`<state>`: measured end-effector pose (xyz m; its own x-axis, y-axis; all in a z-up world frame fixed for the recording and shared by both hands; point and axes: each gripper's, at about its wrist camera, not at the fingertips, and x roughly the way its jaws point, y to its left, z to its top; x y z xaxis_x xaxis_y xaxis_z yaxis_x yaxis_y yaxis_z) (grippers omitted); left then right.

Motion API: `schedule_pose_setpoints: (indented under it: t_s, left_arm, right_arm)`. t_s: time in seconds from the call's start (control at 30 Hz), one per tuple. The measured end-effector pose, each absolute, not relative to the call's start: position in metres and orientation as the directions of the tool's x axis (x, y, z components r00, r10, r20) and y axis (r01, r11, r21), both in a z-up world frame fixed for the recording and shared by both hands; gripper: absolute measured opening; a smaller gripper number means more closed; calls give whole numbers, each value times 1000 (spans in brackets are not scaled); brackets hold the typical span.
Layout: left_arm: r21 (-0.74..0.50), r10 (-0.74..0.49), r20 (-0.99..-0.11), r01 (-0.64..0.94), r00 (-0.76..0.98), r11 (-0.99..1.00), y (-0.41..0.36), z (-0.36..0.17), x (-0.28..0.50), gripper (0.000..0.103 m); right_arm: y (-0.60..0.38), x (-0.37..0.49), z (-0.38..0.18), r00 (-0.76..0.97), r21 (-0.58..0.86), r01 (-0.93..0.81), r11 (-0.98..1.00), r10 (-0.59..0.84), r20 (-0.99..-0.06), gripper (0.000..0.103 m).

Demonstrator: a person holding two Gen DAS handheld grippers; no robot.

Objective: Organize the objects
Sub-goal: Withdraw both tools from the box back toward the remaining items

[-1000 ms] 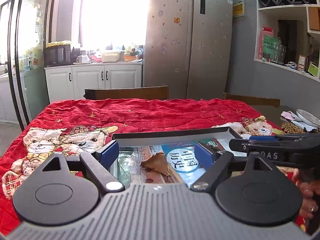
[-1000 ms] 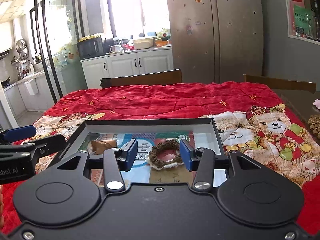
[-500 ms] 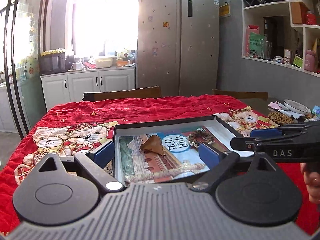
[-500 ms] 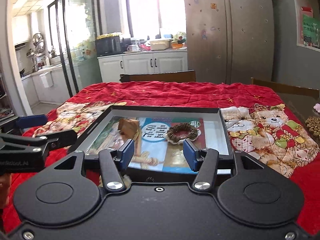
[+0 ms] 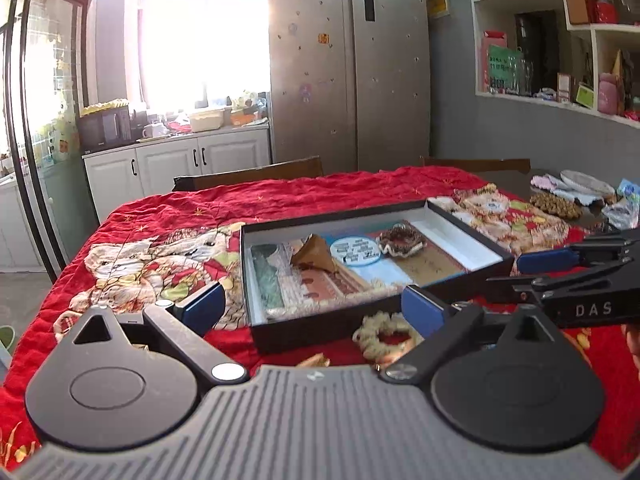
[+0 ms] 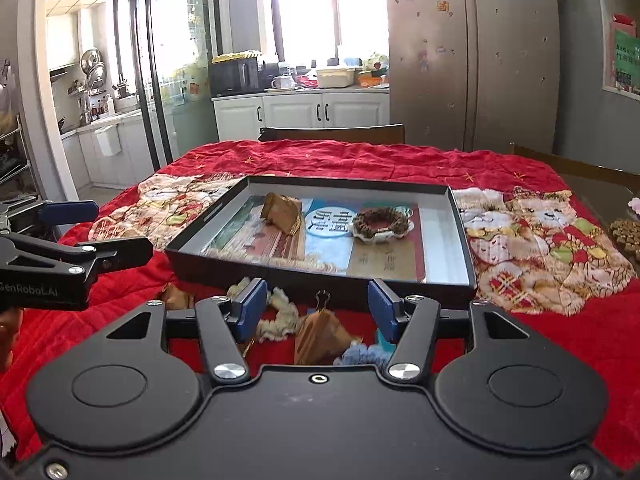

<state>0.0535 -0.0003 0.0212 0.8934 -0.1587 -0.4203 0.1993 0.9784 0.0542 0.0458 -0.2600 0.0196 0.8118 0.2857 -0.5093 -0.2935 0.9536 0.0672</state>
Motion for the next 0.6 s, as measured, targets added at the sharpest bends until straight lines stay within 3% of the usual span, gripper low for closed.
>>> schedule_pose_setpoints:
  t_s: [0.6]
  left_arm:
    - [74, -165, -462, 223, 871, 972, 1, -1, 35, 101]
  right_arm:
    - [-258, 4, -2, 789, 73, -364, 929, 349, -505, 55]
